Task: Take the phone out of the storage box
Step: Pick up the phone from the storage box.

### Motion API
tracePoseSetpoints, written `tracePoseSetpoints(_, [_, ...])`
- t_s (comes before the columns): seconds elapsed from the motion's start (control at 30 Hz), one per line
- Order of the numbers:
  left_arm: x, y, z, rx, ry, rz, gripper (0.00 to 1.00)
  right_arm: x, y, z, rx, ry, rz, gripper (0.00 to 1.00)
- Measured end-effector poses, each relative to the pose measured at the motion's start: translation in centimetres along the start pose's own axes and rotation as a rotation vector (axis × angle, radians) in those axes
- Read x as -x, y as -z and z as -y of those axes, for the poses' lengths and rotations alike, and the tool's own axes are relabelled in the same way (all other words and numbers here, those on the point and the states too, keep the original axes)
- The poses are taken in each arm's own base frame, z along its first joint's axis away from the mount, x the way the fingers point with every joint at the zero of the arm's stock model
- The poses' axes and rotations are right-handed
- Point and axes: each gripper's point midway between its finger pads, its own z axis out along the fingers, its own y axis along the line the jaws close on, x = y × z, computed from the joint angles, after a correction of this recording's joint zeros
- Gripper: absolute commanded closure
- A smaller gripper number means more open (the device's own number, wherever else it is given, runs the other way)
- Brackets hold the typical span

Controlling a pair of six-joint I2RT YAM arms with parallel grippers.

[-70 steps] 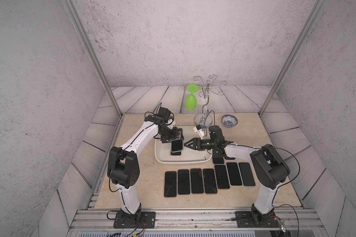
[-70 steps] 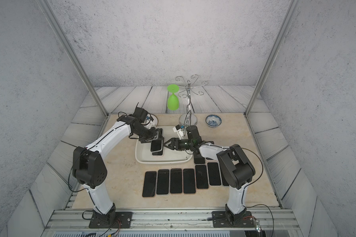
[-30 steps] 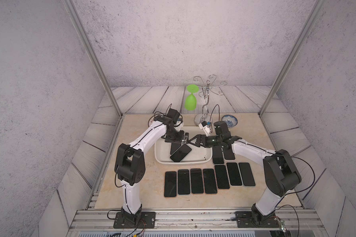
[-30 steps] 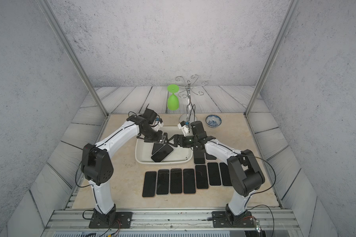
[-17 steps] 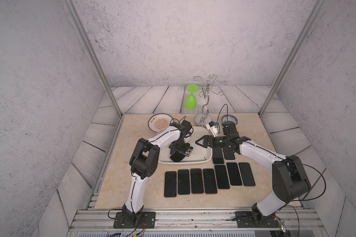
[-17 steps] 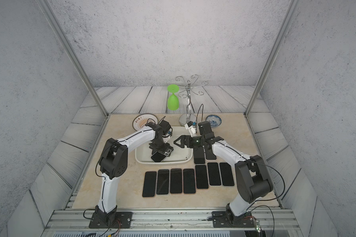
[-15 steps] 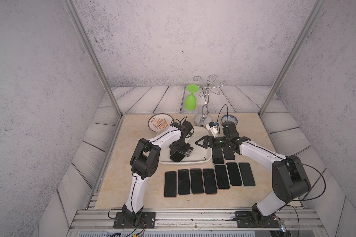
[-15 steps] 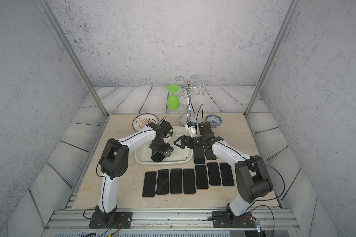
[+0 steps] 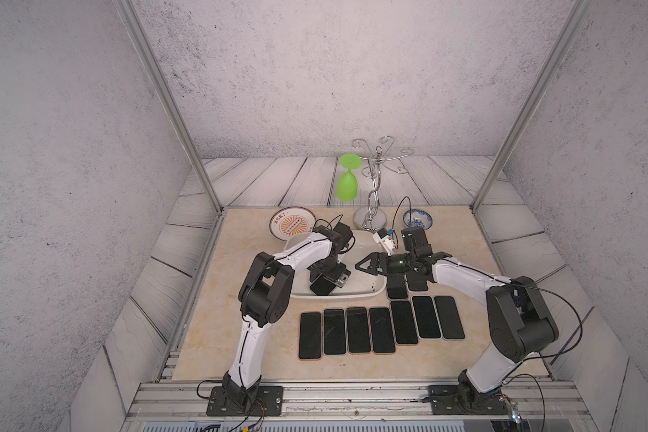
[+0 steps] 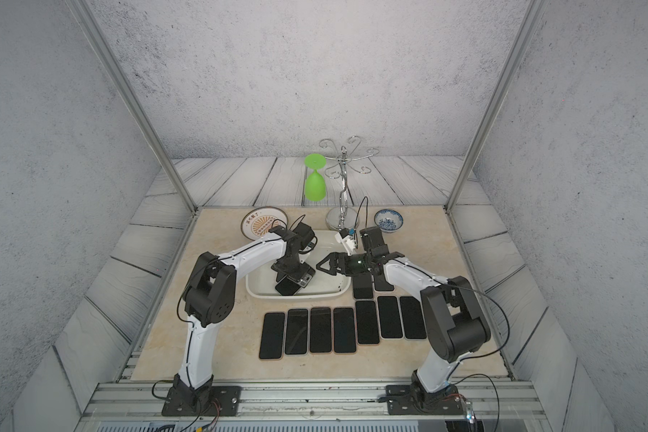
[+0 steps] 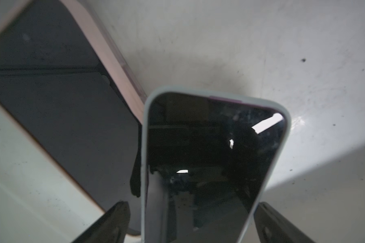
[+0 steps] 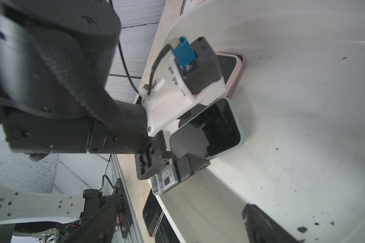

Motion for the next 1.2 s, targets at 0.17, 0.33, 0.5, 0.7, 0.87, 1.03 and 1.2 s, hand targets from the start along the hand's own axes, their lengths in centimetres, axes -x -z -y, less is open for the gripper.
tracePoseSetpoints(0.17, [-0.3, -0.9, 0.3, 0.011, -0.013, -0.024, 0.02, -0.1, -0.3, 0.2, 0.011, -0.005, -0.005, 0.01])
tracePoseSetpoints(0.33, [-0.3, -1.1, 0.2, 0.027, -0.019, -0.034, 0.03, 0.1, -0.3, 0.1, 0.020, 0.003, 0.001, 0.01])
tracePoseSetpoints(0.5, [-0.2, -1.1, -0.2, 0.050, -0.021, -0.038, 0.39, 0.2, -0.3, 0.0, 0.022, 0.008, 0.006, 0.01])
tracePoseSetpoints(0.7, [-0.2, -0.9, -0.3, 0.051, -0.009, -0.033, 0.56, 0.4, -0.3, -0.1, 0.027, -0.002, 0.011, 0.01])
tracePoseSetpoints(0.87, [0.4, 0.4, -0.3, -0.026, 0.057, 0.003, 0.61, 0.9, -0.3, -0.6, 0.055, -0.010, 0.032, 0.01])
tracePoseSetpoints(1.03, [2.5, 6.4, -1.8, -0.157, 0.191, 0.179, 0.64, 0.7, -0.7, -1.0, 0.095, -0.013, 0.073, 0.01])
tracePoseSetpoints(1.2, [3.9, 12.2, -3.0, -0.257, 0.276, 0.338, 0.64, -0.3, -1.8, -2.3, 0.106, 0.034, 0.072, 0.03])
